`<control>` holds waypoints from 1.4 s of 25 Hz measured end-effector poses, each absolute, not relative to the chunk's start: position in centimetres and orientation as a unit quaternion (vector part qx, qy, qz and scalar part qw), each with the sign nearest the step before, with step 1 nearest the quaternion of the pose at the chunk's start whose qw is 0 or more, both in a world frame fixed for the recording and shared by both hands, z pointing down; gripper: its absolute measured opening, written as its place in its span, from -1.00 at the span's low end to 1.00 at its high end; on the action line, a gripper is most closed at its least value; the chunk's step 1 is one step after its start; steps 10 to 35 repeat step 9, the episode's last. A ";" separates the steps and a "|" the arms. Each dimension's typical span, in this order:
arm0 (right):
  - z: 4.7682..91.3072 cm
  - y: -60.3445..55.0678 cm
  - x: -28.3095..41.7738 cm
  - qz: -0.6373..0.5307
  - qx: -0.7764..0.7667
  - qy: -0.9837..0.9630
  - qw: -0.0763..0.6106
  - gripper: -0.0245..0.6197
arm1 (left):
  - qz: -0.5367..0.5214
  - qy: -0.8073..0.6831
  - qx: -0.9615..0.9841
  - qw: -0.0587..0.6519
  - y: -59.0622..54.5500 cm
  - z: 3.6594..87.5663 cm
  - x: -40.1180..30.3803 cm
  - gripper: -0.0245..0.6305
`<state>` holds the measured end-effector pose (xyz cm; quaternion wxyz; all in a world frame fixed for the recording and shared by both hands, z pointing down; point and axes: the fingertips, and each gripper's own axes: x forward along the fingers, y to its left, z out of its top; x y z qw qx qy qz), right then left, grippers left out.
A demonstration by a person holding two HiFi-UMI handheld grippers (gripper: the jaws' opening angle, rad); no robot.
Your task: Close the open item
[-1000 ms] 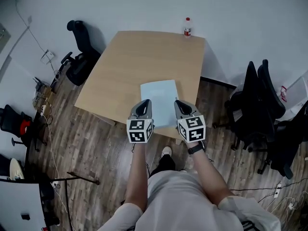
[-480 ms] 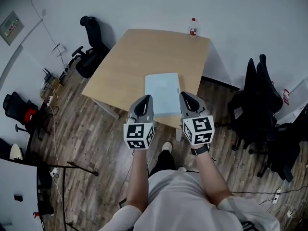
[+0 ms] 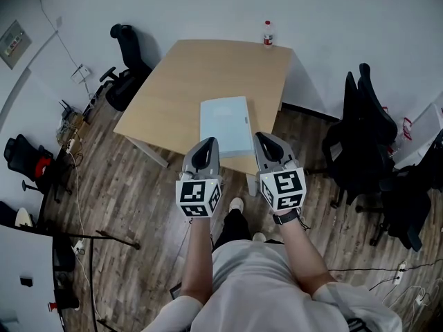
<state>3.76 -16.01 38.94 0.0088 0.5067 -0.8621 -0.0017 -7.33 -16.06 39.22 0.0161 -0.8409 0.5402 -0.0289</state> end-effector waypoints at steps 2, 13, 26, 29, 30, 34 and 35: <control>39.2 -15.8 4.6 0.001 0.509 -0.860 0.005 -0.88 | -0.031 0.537 -0.843 0.015 -15.8 39.5 -6.6 -0.90; 38.3 -15.5 6.2 0.001 0.514 -0.858 -0.007 -0.88 | -0.026 0.530 -0.847 0.020 -15.3 38.2 -5.2 -0.90; 38.3 -15.5 6.2 0.001 0.514 -0.858 -0.007 -0.88 | -0.026 0.530 -0.847 0.020 -15.3 38.2 -5.2 -0.90; 38.3 -15.5 6.2 0.001 0.514 -0.858 -0.007 -0.88 | -0.026 0.530 -0.847 0.020 -15.3 38.2 -5.2 -0.90; 38.3 -15.5 6.2 0.001 0.514 -0.858 -0.007 -0.88 | -0.026 0.530 -0.847 0.020 -15.3 38.2 -5.2 -0.90; 38.3 -15.5 6.2 0.001 0.514 -0.858 -0.007 -0.88 | -0.026 0.530 -0.847 0.020 -15.3 38.2 -5.2 -0.90; 38.3 -15.5 6.2 0.001 0.514 -0.858 -0.007 -0.88 | -0.026 0.530 -0.847 0.020 -15.3 38.2 -5.2 -0.90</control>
